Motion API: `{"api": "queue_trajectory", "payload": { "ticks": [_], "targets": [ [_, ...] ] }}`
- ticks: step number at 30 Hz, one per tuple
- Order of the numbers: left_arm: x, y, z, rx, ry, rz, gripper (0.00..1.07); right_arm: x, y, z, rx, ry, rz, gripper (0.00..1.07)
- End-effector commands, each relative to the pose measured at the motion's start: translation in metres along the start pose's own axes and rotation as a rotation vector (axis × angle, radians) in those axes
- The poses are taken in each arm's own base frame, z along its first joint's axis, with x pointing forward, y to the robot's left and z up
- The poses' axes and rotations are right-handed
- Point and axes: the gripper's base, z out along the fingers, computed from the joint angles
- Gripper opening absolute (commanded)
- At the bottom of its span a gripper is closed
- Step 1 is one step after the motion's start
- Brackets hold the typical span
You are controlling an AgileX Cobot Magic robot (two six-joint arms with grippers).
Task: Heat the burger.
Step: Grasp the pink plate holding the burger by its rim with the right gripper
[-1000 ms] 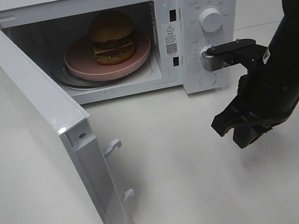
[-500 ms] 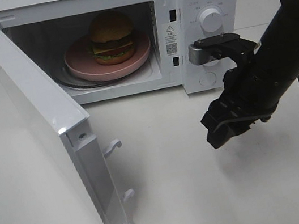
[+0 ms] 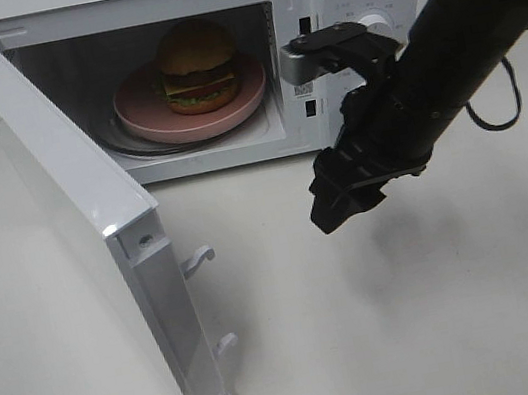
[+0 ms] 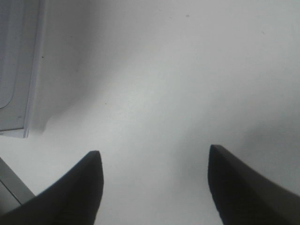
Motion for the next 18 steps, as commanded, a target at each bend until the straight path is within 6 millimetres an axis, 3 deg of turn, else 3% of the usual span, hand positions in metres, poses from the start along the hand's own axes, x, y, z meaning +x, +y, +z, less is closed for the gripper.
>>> {"api": "queue_trajectory", "payload": {
  "ticks": [1,5,18],
  "targets": [
    [0.0,0.0,0.0,0.002,-0.016,0.002,0.0,-0.013,0.011,0.009,0.014,0.007,-0.136,0.61],
    [0.0,0.0,0.0,0.002,-0.016,0.002,0.0,-0.032,0.023,0.021,0.064,0.012,-0.3,0.61],
    [0.0,0.0,0.0,0.002,-0.016,0.002,0.0,-0.074,0.049,0.046,0.159,-0.031,-0.575,0.58]
  ]
}}
